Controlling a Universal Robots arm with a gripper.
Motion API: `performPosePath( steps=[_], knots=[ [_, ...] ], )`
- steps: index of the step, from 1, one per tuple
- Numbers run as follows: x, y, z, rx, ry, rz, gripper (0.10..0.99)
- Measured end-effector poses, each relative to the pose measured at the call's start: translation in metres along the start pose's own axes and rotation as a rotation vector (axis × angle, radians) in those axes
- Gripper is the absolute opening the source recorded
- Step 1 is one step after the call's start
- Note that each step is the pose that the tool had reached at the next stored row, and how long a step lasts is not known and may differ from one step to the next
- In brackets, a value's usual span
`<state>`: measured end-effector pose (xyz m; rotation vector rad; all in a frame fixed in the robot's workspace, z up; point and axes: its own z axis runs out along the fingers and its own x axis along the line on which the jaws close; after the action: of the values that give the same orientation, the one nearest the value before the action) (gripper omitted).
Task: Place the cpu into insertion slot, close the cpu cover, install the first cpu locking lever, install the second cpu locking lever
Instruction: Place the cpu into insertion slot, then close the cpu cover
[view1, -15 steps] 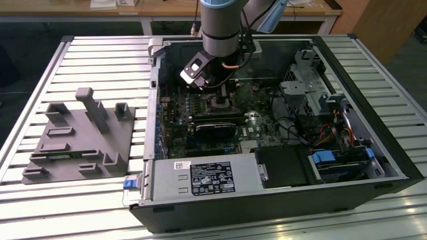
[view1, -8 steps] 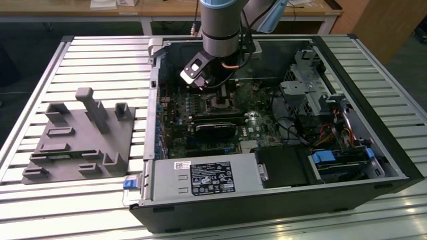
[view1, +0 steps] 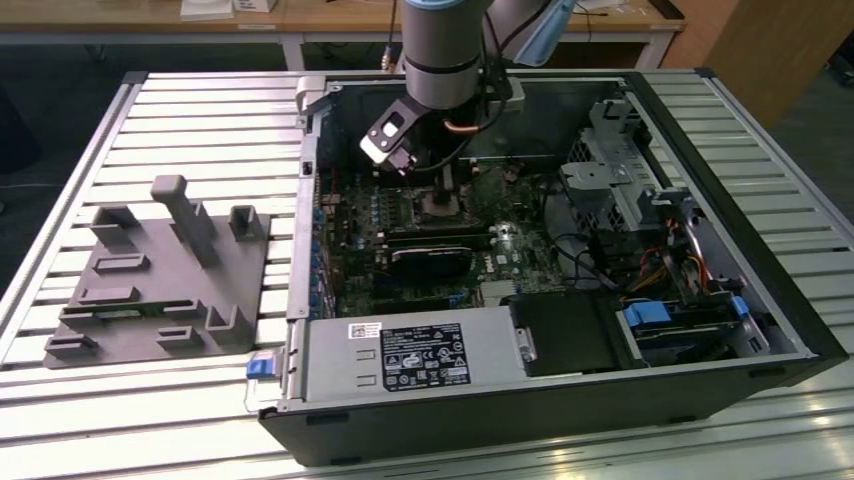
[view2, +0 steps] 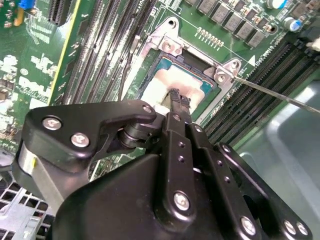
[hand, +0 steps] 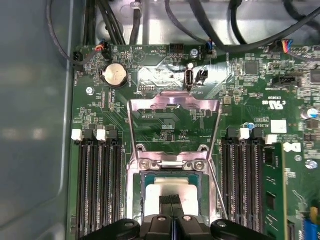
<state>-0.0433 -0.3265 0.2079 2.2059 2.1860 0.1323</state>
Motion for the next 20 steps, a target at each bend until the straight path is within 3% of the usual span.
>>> performPosePath(
  steps=[2, 5, 10, 12, 20],
  knots=[
    [0.0002, 0.0005, -0.0059, -0.001, 0.0000, 0.000, 0.106],
    [0.0008, 0.0017, -0.0211, -0.004, -0.0001, 0.000, 0.106],
    [0.0013, 0.0028, -0.0343, -0.011, 0.0000, 0.000, 0.106],
    [0.0014, 0.0031, -0.0376, -0.012, 0.0001, 0.000, 0.106],
    [0.0014, 0.0031, -0.0378, -0.012, 0.0000, 0.000, 0.106]
  ],
)
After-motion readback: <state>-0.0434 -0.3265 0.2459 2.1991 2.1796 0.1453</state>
